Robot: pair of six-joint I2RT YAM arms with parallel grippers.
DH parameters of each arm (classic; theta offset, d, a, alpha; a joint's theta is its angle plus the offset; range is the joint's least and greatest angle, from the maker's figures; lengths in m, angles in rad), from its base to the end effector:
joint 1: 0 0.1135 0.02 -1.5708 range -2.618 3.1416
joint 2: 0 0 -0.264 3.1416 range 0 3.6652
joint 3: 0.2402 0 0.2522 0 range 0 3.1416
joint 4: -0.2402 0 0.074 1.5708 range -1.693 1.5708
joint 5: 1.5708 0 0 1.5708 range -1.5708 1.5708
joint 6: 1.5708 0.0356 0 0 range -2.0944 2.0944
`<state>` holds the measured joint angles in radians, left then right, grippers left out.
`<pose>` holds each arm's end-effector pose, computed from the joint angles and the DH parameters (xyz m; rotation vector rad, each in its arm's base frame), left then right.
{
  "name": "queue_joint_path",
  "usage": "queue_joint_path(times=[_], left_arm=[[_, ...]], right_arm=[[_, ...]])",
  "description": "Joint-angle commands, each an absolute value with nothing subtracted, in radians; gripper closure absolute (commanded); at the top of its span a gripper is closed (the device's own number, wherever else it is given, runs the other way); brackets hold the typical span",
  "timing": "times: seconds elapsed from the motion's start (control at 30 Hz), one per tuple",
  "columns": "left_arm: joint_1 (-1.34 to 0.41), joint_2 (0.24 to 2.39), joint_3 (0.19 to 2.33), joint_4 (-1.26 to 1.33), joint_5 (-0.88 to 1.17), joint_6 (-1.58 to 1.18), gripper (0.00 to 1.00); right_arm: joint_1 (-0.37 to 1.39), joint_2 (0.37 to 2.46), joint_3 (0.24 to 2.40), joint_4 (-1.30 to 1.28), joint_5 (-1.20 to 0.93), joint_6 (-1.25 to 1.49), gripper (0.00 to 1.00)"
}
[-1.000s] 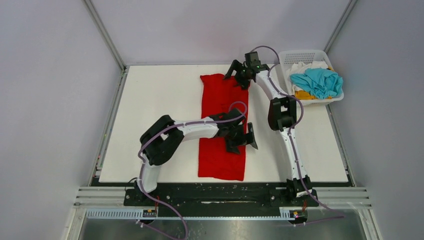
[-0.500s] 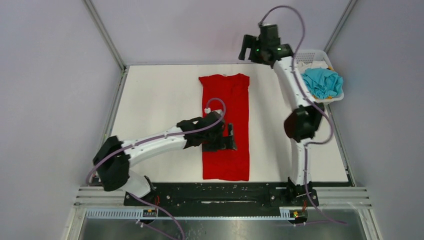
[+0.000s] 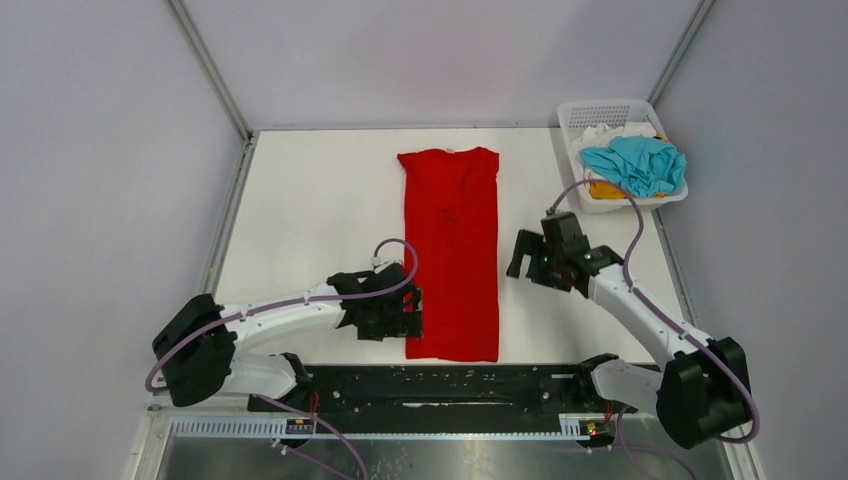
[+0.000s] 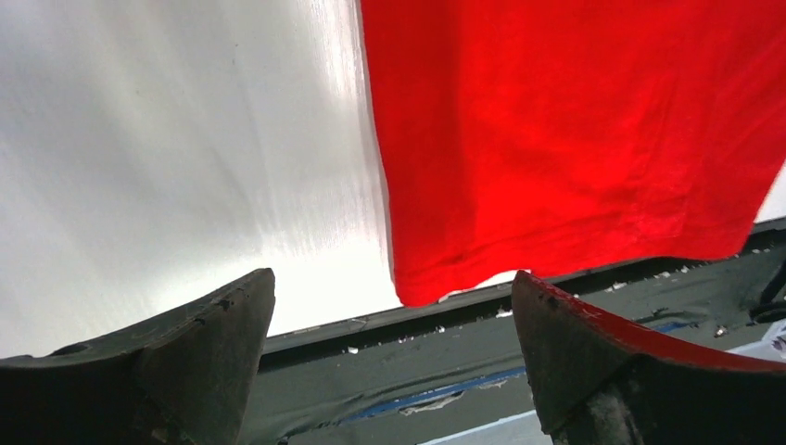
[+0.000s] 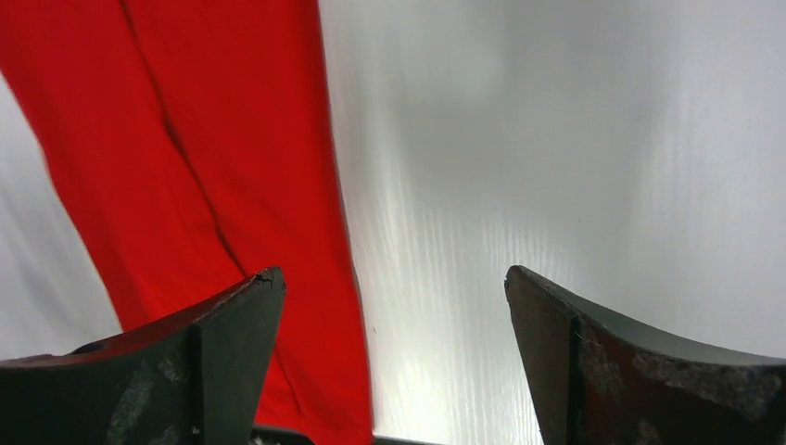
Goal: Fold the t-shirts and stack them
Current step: Rotate the tshirt 90 degrees, then grab the bottom of the folded rectangular tshirt with both arms
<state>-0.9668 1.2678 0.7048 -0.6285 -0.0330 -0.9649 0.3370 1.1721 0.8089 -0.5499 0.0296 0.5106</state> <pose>0.1265 -0.1812 0.1837 -0.0063 2.8685 -0.4260 0.2219 0.0766 0.2391 0.2304 2.5013 0.3186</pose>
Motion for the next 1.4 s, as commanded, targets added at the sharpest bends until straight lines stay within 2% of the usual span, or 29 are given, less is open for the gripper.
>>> queue_joint_path(times=[0.0,0.2,0.27,0.37,0.5,0.67,0.87,0.97,1.1,1.23,1.3,1.37], left_arm=[[-0.963,1.344,0.738,-0.592,-0.005,-0.956,0.01],[-0.964,1.385,0.700,-0.542,0.069,-0.965,0.01],[-0.971,1.395,0.695,-0.518,0.087,-0.966,0.06],[-0.994,1.414,0.699,-0.513,0.103,-0.964,0.25],[-1.002,1.430,0.687,-0.539,0.100,-0.978,0.43],[-1.004,1.465,0.695,-0.540,0.101,-0.981,0.58],[-1.004,1.494,0.712,-0.556,0.073,-0.966,0.93],[-1.004,1.492,0.706,-0.558,0.072,-0.959,1.00],[-1.002,1.485,0.699,-0.557,0.065,-0.955,1.00],[-1.002,1.465,0.681,-0.542,0.071,-0.957,1.00],[-1.002,1.459,0.674,-0.535,0.066,-0.959,1.00],[-1.002,1.454,0.673,-0.526,0.071,-0.964,1.00]], right_arm=[[0.397,1.034,0.695,-0.460,-0.045,0.584,0.03],[0.411,0.919,0.588,-0.492,-0.082,0.576,0.03],[0.417,0.902,0.568,-0.501,-0.084,0.576,0.03],[0.421,0.899,0.550,-0.520,-0.093,0.570,0.03],[0.446,0.896,0.532,-0.544,-0.127,0.574,0.05],[0.557,0.918,0.505,-0.545,-0.160,0.626,0.09],[0.687,0.971,0.458,-0.530,-0.187,0.710,0.18],[0.749,0.999,0.438,-0.497,-0.223,0.742,0.23],[0.774,1.040,0.408,-0.426,-0.299,0.774,0.32],[0.802,1.044,0.393,-0.440,-0.271,0.801,0.39],[0.804,1.055,0.383,-0.443,-0.265,0.805,0.47],[0.804,1.063,0.371,-0.434,-0.267,0.816,0.61]])
